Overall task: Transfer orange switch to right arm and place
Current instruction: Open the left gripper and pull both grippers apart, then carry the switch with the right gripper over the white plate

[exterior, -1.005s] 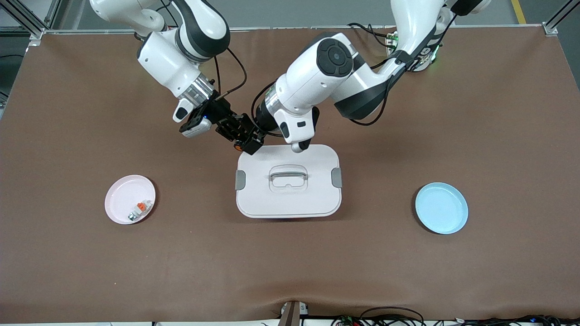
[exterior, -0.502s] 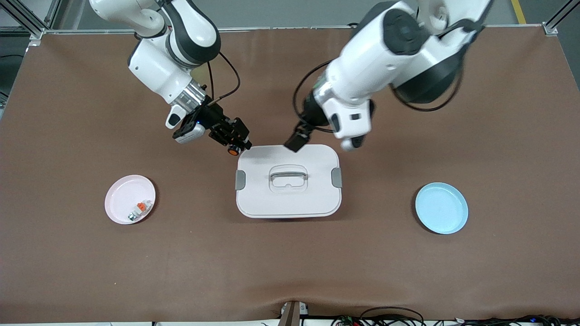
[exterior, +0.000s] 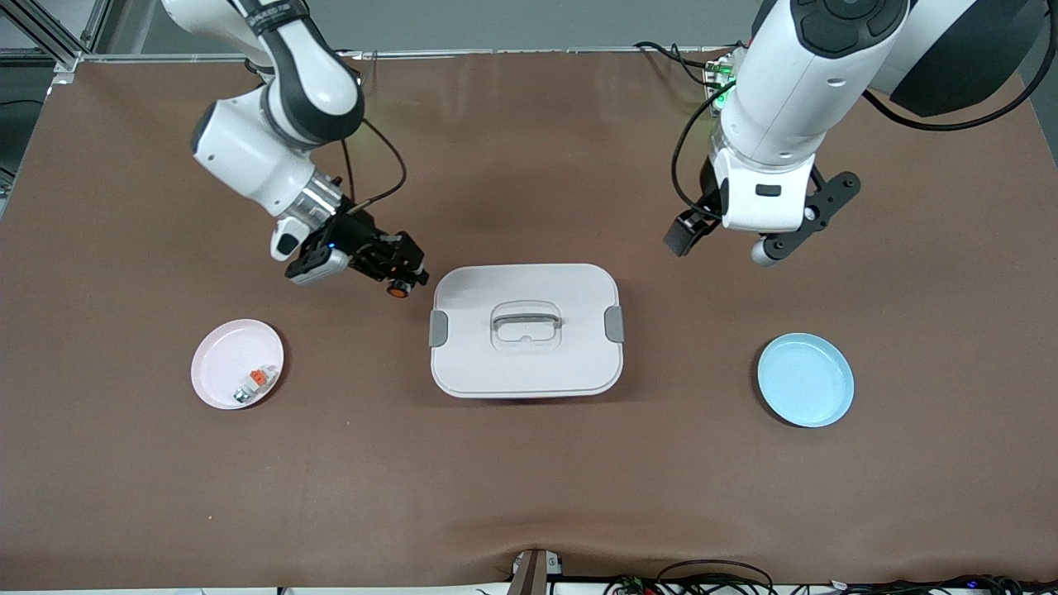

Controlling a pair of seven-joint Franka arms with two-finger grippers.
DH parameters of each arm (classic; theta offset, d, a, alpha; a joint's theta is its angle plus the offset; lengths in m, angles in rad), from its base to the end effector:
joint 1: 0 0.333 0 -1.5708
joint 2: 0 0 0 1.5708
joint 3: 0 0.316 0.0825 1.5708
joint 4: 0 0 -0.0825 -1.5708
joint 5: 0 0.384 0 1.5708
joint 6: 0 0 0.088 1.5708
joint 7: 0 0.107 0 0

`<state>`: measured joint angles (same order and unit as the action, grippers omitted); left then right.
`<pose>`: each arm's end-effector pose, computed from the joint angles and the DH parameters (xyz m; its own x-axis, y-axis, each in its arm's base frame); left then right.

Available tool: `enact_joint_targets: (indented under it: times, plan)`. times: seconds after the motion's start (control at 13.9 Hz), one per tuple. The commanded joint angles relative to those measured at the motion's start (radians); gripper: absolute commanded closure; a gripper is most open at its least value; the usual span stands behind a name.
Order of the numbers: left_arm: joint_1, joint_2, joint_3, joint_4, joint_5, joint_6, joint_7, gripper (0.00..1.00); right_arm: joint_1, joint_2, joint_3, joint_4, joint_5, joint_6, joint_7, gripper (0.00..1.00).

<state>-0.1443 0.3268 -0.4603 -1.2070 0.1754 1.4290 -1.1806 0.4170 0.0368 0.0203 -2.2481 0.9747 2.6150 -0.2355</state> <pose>0.5571 -0.2960 0.6031 0.8194 0.5732 0.0016 0.5715 -0.8167 -0.0800 0.5059 0.2161 0.3765 0.9683 -0.1708 0.1821 -0.0283 -0.7996 -0.5999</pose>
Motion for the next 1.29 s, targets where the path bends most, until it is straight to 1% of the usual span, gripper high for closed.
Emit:
enact_joint_targets:
  times: [0.0, 0.14, 0.29, 0.36, 0.5, 0.57, 0.65, 0.72, 0.79, 0.93, 1.08, 1.15, 1.22]
  plan:
    - [0.084, -0.023, 0.002, -0.026, 0.018, -0.007, 0.189, 0.00, -0.118, 0.000, 0.012, 0.022, -0.160, -0.116, -0.007, 1.00]
    - [0.150, -0.043, -0.001, -0.042, 0.018, -0.021, 0.307, 0.00, -0.206, 0.018, 0.012, 0.070, -0.275, -0.224, -0.007, 1.00]
    - [0.215, -0.069, -0.003, -0.074, 0.018, -0.024, 0.431, 0.00, -0.274, 0.035, 0.012, 0.111, -0.387, -0.312, -0.010, 1.00]
    - [0.247, -0.087, -0.003, -0.095, 0.018, -0.024, 0.509, 0.00, -0.308, 0.047, 0.012, 0.131, -0.427, -0.350, -0.011, 1.00]
    - [0.317, -0.113, -0.011, -0.121, 0.018, -0.024, 0.658, 0.00, -0.358, 0.077, 0.012, 0.191, -0.549, -0.427, -0.013, 1.00]
    - [0.330, -0.132, -0.011, -0.140, 0.016, -0.024, 0.695, 0.00, -0.386, 0.092, 0.012, 0.226, -0.620, -0.458, -0.018, 1.00]
    - [0.353, -0.144, -0.009, -0.155, 0.007, -0.022, 0.731, 0.00, -0.409, 0.113, 0.013, 0.267, -0.675, -0.490, -0.018, 1.00]
    - [0.357, -0.173, -0.001, -0.190, 0.004, -0.012, 0.774, 0.00, -0.429, 0.144, 0.013, 0.318, -0.717, -0.533, -0.019, 1.00]
    - [0.356, -0.208, 0.018, -0.247, 0.001, 0.019, 0.788, 0.00, -0.443, 0.167, 0.013, 0.355, -0.738, -0.568, -0.031, 1.00]
    - [0.310, -0.288, 0.087, -0.357, -0.023, 0.083, 0.815, 0.00, -0.472, 0.202, 0.013, 0.387, -0.743, -0.586, -0.112, 1.00]
    - [0.278, -0.327, 0.170, -0.400, -0.077, 0.099, 0.861, 0.00, -0.503, 0.276, 0.012, 0.456, -0.760, -0.586, -0.198, 1.00]
    - [0.249, -0.342, 0.228, -0.414, -0.095, 0.099, 0.896, 0.00, -0.515, 0.316, 0.013, 0.496, -0.799, -0.589, -0.249, 1.00]
    - [0.224, -0.359, 0.267, -0.431, -0.106, 0.099, 0.913, 0.00, -0.520, 0.339, 0.013, 0.514, -0.823, -0.587, -0.274, 1.00]
